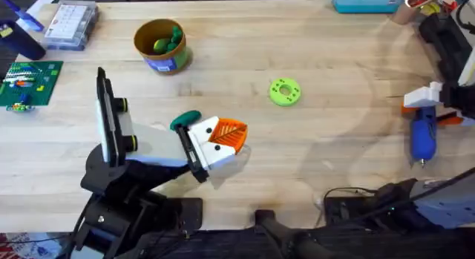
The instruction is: Pick up the gripper from the table and insert it into the empty holder that is missing its gripper. Then pick up a screw, insert it into the mounting hole, and use the screwdriver to tighten it. Finally, clean up the table by picking up the vegetable and placing it into the bucket.
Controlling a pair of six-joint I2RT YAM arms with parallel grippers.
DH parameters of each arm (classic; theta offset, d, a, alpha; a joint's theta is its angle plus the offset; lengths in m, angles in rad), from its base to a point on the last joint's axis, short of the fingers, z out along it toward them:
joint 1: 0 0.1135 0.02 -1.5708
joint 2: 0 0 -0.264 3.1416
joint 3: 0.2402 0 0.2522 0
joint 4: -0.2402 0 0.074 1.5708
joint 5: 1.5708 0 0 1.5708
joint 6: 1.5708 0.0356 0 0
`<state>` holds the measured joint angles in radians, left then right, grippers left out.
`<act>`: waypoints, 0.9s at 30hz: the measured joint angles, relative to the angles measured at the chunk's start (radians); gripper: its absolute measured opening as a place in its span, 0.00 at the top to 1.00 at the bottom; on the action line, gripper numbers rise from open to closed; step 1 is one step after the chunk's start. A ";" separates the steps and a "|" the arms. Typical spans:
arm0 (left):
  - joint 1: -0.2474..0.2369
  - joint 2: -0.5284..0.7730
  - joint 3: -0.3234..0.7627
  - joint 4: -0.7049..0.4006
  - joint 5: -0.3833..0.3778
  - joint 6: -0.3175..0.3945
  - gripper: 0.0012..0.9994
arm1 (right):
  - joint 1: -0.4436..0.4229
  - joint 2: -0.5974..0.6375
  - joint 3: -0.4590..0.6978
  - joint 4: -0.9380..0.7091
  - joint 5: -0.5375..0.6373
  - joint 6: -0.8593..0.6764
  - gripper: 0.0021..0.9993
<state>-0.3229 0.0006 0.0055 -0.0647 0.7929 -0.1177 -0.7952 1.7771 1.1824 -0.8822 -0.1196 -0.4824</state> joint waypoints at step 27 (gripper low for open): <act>0.000 0.000 0.000 0.000 0.000 0.000 0.98 | 0.000 -0.001 0.000 -0.001 0.024 0.117 0.07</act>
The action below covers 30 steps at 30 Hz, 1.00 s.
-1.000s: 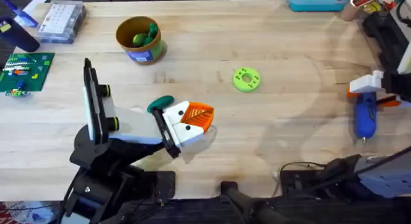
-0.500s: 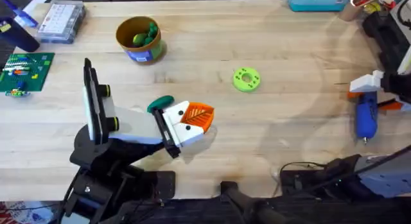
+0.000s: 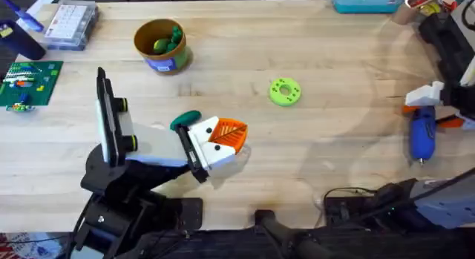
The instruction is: Pick up the gripper from the table and insert it into the empty holder that is missing its gripper. Then pick up a screw, insert it into the mounting hole, and use the screwdriver to tighten it. Finally, clean up the table by picking up the vegetable and placing it into the bucket.
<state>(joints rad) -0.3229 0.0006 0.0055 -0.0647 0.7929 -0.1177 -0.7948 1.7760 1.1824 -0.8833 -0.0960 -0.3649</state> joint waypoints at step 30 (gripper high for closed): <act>0.000 0.000 0.000 -0.001 0.000 0.000 0.98 | 0.000 -0.093 0.027 0.036 -0.002 0.159 0.98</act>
<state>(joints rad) -0.3229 0.0006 0.0055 -0.0658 0.7929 -0.1177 -0.7952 1.6828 1.2095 -0.8468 -0.0978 -0.2062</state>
